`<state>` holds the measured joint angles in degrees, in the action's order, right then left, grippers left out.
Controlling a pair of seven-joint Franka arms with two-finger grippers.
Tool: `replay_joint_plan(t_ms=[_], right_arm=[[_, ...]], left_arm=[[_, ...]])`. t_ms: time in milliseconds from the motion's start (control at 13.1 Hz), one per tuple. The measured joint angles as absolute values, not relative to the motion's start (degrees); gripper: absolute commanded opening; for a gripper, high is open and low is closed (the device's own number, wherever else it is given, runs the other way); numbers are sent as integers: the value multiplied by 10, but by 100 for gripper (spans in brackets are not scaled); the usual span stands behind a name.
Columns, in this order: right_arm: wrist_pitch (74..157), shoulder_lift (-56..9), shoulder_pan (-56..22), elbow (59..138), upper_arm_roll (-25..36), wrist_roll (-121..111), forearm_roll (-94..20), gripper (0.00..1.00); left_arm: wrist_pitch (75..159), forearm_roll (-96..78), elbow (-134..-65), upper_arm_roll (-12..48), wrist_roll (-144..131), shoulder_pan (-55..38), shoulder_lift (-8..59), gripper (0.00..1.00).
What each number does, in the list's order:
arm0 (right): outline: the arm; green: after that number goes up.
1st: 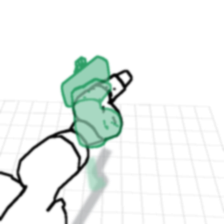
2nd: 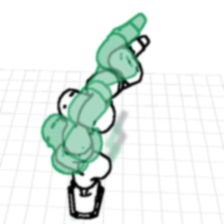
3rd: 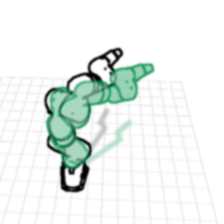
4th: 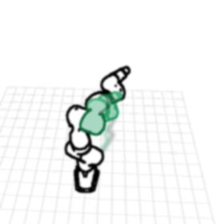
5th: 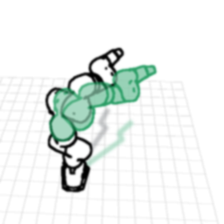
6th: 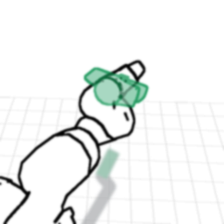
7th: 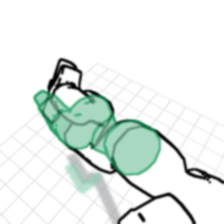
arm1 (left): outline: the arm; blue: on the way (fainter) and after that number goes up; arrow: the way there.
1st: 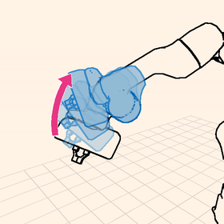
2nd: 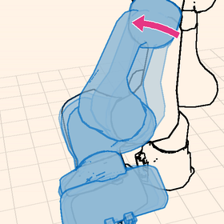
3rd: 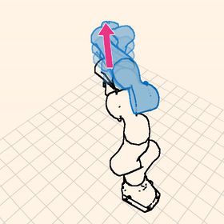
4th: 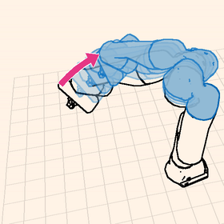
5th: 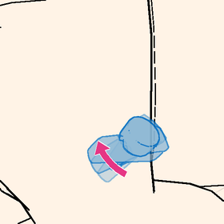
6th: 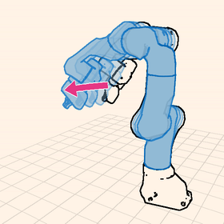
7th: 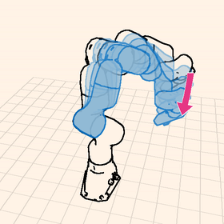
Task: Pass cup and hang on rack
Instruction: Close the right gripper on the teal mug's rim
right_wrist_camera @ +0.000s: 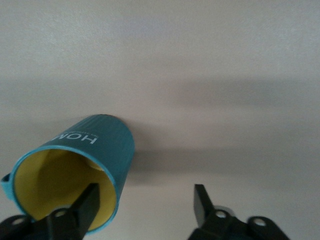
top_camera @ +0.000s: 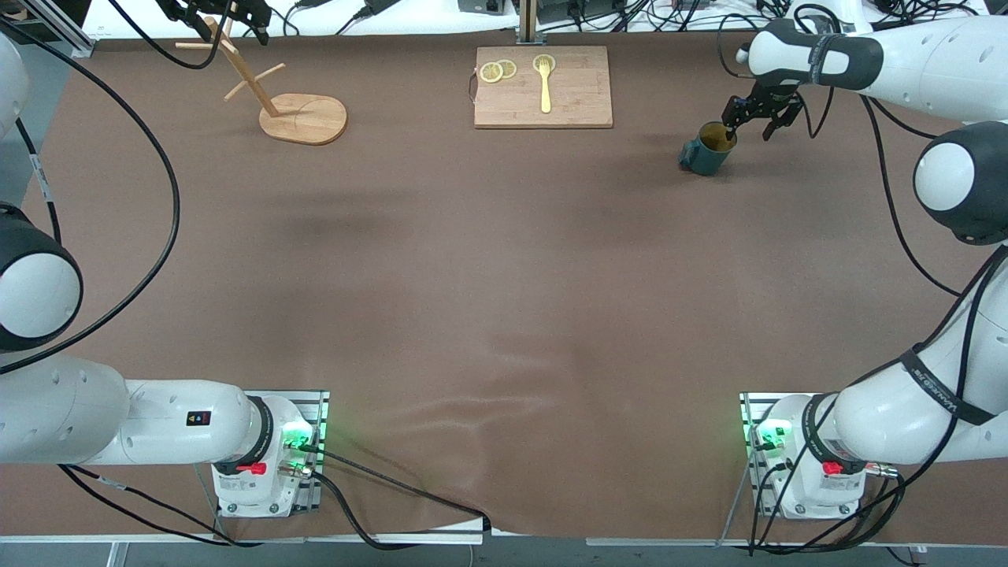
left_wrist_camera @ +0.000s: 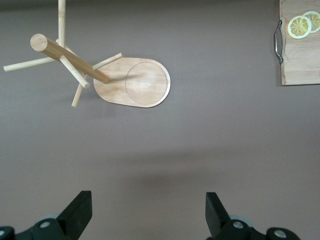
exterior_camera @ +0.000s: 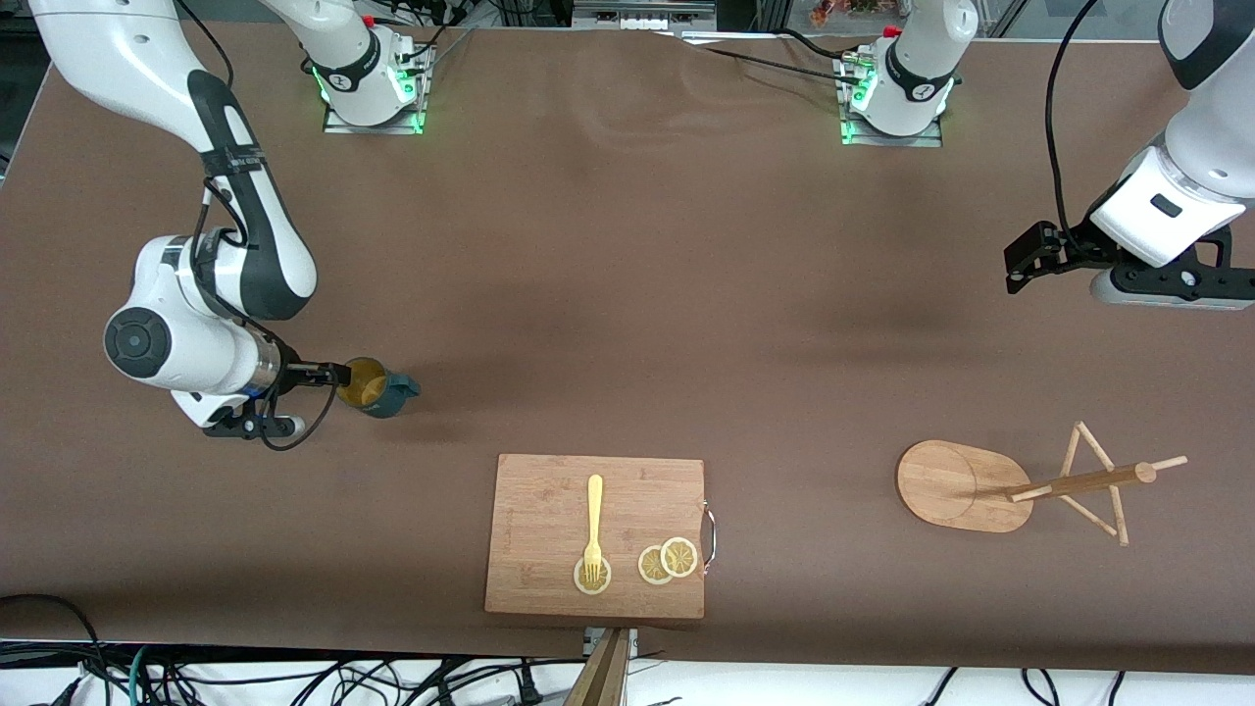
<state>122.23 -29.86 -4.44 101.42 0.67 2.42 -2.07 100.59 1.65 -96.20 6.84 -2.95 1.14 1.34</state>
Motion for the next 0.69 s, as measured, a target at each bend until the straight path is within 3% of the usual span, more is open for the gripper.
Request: replay_joint_plan(t_ms=[305,381,686], right_arm=[[1226,-319,-55,1014,6,24,-21,5],[1226,-319,-57,1014,6,24,-21,0],[1226,-318,-70,999,-4,21,-21,0]], left_arm=[[1005,16,-962,69,-30,11,13,100],[1004,16,-962,69,-30,11,13,100],[1002,16,-962,69,-30,11,13,100]])
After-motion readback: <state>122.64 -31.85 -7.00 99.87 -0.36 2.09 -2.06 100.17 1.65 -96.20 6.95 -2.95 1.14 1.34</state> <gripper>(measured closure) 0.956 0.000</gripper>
